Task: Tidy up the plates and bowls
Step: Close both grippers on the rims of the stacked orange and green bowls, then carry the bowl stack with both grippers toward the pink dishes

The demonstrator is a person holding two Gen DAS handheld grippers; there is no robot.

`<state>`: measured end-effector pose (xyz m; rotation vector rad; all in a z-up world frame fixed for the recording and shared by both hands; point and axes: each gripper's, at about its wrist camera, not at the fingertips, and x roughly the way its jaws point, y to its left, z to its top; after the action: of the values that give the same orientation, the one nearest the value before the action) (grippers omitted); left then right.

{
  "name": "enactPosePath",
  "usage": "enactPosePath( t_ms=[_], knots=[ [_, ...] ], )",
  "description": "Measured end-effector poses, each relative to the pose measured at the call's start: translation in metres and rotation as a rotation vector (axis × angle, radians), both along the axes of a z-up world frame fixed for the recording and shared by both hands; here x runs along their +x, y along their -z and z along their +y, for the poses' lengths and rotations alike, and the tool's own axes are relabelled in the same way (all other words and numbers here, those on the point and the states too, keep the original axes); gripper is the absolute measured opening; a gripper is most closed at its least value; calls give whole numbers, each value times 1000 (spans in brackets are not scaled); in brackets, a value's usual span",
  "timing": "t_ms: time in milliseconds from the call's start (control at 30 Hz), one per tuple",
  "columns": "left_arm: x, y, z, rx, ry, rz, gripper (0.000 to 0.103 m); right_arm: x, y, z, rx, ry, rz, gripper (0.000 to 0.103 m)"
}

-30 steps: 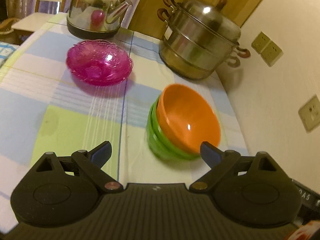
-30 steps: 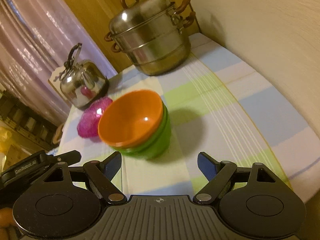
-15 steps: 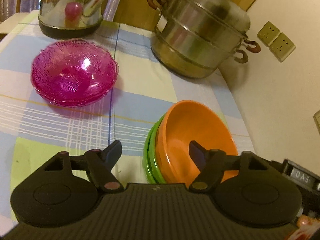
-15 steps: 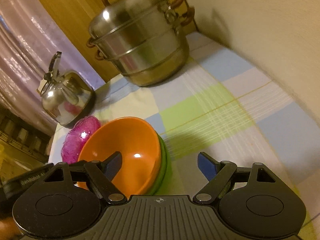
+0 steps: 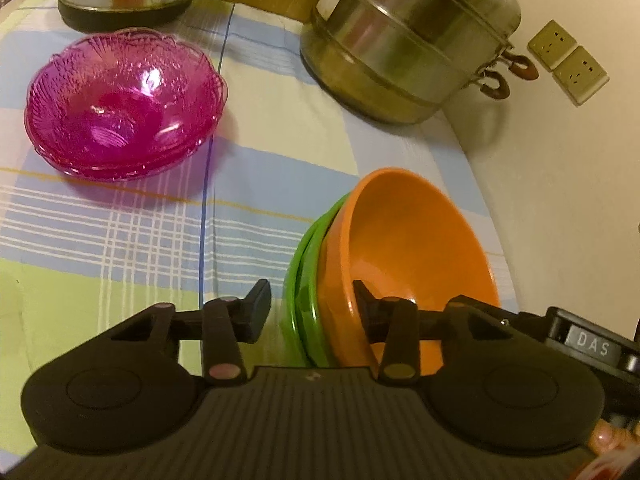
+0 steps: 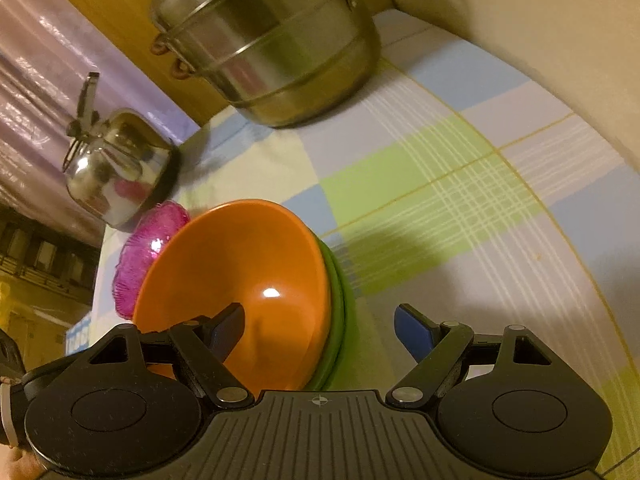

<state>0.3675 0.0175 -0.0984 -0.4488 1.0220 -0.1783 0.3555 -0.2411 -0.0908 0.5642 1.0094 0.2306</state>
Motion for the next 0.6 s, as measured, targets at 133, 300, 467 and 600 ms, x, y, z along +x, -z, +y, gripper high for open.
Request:
enactPosePath(
  t_ms=[133, 300, 467, 600],
  knots=[
    [0, 1, 1, -9, 10, 3, 28, 4, 9, 1, 0, 3, 45, 58],
    [1, 1, 0, -2, 14, 1, 29, 9, 17, 0, 18, 9, 88, 43],
    [1, 0, -1, 7, 15, 1, 29, 13, 20, 2, 20, -3, 113, 39],
    [1, 0, -2, 15, 14, 0, 28, 11, 20, 6, -10, -8, 120, 32]
  ],
)
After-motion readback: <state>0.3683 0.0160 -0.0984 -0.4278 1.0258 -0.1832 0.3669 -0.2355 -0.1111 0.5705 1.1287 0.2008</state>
